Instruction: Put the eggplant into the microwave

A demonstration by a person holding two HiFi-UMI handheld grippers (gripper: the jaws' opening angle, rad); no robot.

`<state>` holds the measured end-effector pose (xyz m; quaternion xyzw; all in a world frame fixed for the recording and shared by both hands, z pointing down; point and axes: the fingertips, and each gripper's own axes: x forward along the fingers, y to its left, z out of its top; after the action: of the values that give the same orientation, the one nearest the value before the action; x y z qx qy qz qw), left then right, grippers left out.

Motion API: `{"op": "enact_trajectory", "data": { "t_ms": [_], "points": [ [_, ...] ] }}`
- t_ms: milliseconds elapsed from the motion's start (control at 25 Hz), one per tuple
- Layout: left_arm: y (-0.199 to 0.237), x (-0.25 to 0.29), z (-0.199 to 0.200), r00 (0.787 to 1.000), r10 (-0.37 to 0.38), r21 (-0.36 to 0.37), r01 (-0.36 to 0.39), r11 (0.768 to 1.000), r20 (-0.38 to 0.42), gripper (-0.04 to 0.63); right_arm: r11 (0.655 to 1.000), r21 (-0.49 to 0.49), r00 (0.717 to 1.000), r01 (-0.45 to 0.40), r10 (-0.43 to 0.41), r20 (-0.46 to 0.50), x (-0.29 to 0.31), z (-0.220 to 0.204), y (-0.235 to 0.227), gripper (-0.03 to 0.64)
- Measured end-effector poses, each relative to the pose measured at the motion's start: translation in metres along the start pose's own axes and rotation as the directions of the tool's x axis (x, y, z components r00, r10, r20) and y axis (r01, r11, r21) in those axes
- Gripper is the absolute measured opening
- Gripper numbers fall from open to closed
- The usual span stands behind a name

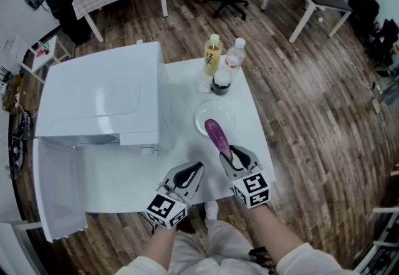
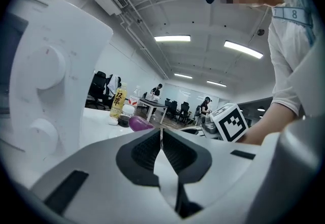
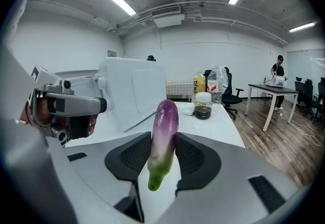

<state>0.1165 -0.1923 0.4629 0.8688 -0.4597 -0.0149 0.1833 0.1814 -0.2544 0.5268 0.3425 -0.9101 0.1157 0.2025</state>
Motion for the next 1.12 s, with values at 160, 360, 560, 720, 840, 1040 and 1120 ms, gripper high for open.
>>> {"op": "enact_trajectory", "data": {
  "t_ms": [160,360,560,720,840,1040,1120],
  "points": [
    [0.003,-0.027,-0.006,1.0,0.02,-0.022,-0.02,1.0,0.015,0.005,0.999,-0.002,0.999,-0.034,0.034,-0.008,-0.008,-0.003,0.03,0.166],
    [0.012,-0.057,-0.012,0.999,0.037,-0.03,-0.037,0.999,0.012,0.005,0.998,-0.002,0.998,-0.057,0.057,-0.007,-0.012,-0.004,0.062,0.166],
    [0.018,-0.082,-0.015,0.999,0.05,-0.033,-0.05,0.998,0.006,0.005,0.997,-0.01,0.997,-0.081,0.081,-0.014,-0.016,-0.003,0.089,0.166],
    [0.02,-0.099,-0.017,0.999,0.051,-0.031,-0.051,0.998,0.007,0.005,0.996,-0.004,0.996,-0.086,0.086,-0.018,-0.021,-0.006,0.105,0.166],
    [0.021,-0.11,-0.017,0.999,0.046,-0.027,-0.046,0.999,0.009,0.005,0.995,0.006,0.995,-0.097,0.097,-0.027,-0.027,-0.011,0.116,0.166],
    [0.026,-0.131,-0.014,0.998,0.061,-0.022,-0.06,0.998,0.013,0.005,0.992,0.004,0.992,-0.124,0.124,-0.039,-0.034,-0.014,0.136,0.166],
    [0.03,-0.14,-0.015,0.997,0.071,-0.02,-0.07,0.997,0.017,0.005,0.99,-0.004,0.99,-0.139,0.139,-0.041,-0.033,-0.013,0.147,0.166]
  ]
}}
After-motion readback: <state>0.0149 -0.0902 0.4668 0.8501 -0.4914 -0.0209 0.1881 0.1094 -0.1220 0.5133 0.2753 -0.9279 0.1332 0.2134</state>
